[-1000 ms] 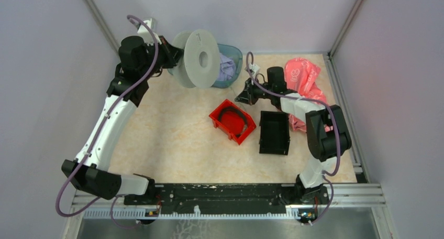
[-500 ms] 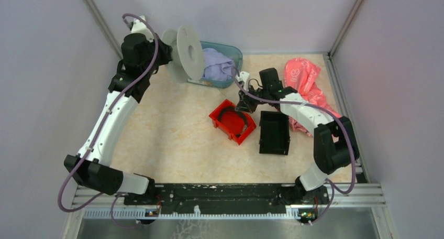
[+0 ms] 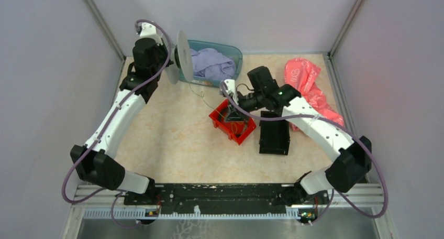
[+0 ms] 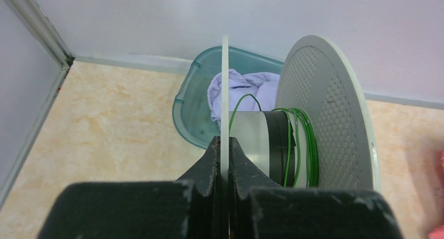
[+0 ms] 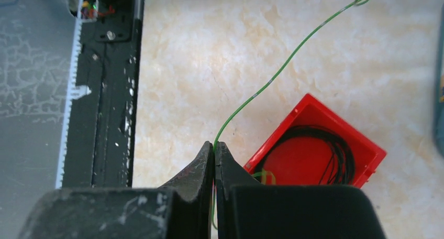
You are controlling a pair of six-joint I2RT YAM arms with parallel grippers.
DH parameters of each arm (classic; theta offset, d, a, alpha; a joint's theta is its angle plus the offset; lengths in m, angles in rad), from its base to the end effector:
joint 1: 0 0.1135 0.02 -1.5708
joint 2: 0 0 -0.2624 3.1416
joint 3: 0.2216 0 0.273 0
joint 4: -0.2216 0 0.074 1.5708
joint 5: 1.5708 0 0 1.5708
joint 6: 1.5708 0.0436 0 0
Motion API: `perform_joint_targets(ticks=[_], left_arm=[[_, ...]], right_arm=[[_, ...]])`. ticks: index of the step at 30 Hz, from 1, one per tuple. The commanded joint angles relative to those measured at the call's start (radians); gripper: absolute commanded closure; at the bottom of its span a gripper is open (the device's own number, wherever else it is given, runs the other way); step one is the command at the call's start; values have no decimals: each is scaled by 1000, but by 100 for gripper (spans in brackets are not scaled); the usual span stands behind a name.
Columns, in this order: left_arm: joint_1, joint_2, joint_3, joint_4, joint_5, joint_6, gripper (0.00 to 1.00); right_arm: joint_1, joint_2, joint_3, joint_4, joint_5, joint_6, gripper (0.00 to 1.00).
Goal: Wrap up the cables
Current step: Wrap the cable around the cable reel.
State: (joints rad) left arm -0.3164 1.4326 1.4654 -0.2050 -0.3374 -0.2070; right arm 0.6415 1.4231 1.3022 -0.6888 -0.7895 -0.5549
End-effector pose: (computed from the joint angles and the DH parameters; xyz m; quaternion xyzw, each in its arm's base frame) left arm 0.3481 -0.0988 0.4224 -0.0667 0.7592 -0.0401 0.6462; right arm 0.2420 0.2194 0.3247 -0.6007 0.6278 0.3716 0.3271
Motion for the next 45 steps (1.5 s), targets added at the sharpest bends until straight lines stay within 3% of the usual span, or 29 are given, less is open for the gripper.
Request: perform_joint_targets(ticks=[1,10,24,34,45], left_arm=[[-29,-19,-56,171,-77,91,100],[-92,-37,-157,265,-116,223,100],[-158,-74,-294,363,-38,403,100],[-176,-133,-379,351,177,491,100],[-178,-180,-373,185,484,535,100]], right_arm=[[6,-94,124,-27,-100,43,100],[-3,-77,347,-62,-87,150,100],[-142,-10,591,-32,-1,312,100],[-227,66,697,21,73,396,100],[-354,144,702,127,94,439,100]])
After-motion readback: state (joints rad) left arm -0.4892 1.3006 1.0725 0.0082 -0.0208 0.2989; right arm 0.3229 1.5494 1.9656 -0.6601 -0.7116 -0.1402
